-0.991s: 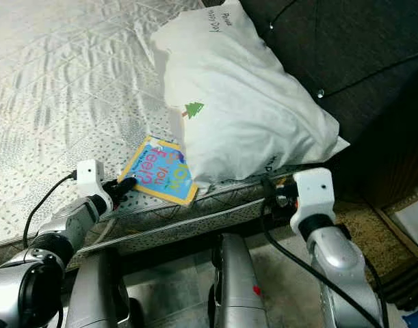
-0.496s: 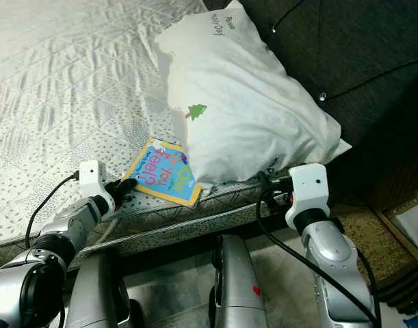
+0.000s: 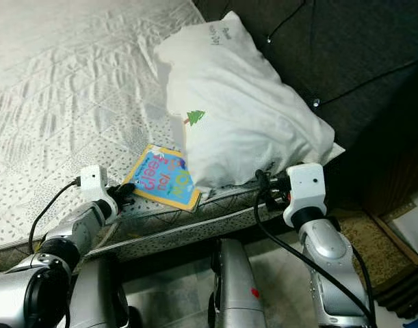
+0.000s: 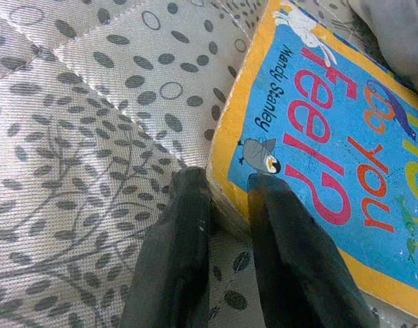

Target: Clean up the room

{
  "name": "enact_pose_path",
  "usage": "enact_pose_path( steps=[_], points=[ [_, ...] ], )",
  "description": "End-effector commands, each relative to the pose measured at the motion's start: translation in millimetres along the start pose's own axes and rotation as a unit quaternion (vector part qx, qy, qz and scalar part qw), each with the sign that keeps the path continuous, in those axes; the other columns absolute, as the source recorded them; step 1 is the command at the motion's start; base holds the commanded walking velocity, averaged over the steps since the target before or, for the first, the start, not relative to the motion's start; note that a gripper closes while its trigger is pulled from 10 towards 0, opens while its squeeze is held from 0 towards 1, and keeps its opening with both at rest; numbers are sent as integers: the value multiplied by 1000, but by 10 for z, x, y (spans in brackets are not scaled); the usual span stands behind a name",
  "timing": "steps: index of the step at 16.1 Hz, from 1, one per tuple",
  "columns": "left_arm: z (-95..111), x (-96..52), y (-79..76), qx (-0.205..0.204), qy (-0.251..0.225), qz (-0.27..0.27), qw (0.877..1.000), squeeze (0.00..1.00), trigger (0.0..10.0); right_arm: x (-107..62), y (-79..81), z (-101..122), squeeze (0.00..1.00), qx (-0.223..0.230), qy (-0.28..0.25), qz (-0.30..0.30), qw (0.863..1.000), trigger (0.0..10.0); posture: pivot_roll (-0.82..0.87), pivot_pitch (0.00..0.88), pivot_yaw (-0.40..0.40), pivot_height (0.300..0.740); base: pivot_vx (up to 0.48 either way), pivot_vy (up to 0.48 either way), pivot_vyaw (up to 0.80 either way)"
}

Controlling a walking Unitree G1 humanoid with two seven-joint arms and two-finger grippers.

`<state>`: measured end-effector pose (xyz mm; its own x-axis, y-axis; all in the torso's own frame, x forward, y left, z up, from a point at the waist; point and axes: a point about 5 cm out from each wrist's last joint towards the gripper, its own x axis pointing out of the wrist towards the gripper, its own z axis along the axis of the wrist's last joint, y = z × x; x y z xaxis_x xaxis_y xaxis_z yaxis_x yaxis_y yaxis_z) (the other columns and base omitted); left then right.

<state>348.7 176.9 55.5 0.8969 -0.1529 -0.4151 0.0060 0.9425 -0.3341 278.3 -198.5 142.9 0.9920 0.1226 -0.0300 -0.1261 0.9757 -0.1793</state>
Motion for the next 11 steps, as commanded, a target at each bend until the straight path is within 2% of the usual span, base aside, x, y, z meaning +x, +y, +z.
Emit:
enact_pose_path(
  steps=[1,6,11],
  points=[
    [-259,-62,132,-8,47,44,998,0,0,16,-2,-10,0,-2,-1,-1,1000,10000,-175,108,-31,523,0,0,0],
    [-321,-63,96,-13,45,59,997,0,0,31,-2,-28,0,-3,-4,-4,1000,10000,-166,103,-23,523,0,0,0],
    [-456,-148,124,-47,16,103,993,0,0,43,-17,-55,0,-5,-8,-6,1000,10000,-147,98,-15,523,0,0,0]
  ],
)
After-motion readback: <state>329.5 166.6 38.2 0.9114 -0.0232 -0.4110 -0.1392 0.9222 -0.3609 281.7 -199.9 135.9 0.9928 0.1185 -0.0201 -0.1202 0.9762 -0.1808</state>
